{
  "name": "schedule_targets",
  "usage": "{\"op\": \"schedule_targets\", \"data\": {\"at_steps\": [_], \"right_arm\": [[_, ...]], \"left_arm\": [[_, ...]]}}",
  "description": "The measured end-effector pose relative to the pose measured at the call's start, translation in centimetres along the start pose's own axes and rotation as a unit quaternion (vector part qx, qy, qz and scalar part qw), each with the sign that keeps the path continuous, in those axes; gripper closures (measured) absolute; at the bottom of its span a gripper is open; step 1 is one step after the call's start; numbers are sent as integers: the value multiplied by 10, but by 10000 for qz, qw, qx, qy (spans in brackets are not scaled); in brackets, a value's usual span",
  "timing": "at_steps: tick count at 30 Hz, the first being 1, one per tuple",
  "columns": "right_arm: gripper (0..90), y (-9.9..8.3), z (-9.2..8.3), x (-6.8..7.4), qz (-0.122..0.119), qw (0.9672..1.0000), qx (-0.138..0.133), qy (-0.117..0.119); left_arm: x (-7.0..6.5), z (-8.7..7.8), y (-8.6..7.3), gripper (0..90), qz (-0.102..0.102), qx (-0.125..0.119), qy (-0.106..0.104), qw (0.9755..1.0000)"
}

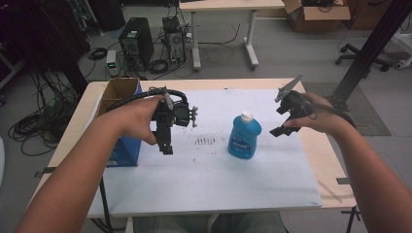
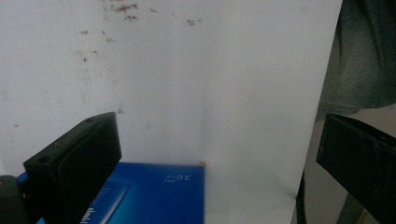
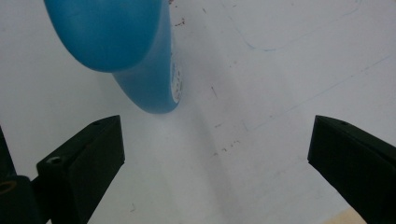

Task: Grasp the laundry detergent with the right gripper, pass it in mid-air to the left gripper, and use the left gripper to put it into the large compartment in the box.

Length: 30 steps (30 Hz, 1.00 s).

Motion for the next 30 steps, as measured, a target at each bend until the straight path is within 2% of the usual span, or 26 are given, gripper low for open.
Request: {"op": "schedule_targets", "data": {"at_steps": [8, 13, 14, 15, 17, 21, 30], "right_arm": [[38, -10, 14, 17, -16, 9995, -300, 83], [36, -16, 24, 26, 9, 9988, -447, 183], [38, -16, 27, 28, 32, 9990, -411, 157], [44, -16, 29, 29, 33, 9992, -389, 106], [36, -16, 32, 35, -60, 9984, -512, 224], [36, -14, 37, 44, -22, 9975, -643, 294], [34, -9, 44, 54, 12, 9954, -937, 203]], "left_arm": [[-4, 3, 2, 2, 12, -10, 12, 10000], [-7, 4, 4, 2, 47, 43, 36, 10000], [-8, 3, 5, 2, 45, 38, 36, 10000], [-9, 3, 5, 2, 46, 28, 45, 10000], [-11, 2, 6, 2, 63, 48, 53, 10000], [-14, 2, 6, 2, 82, 50, 50, 9999], [-19, 4, 6, 2, 84, 20, 59, 9999]]}}
Point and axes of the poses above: each handheld gripper's, and its own axes: z roughly forward along the jaws, y roughly out of its top, x roughly to its left, the point moved 7 cm from there along z, roughly forward along the jaws, and after that the axes turned 9 degrees about x, right-handed, at the moved point
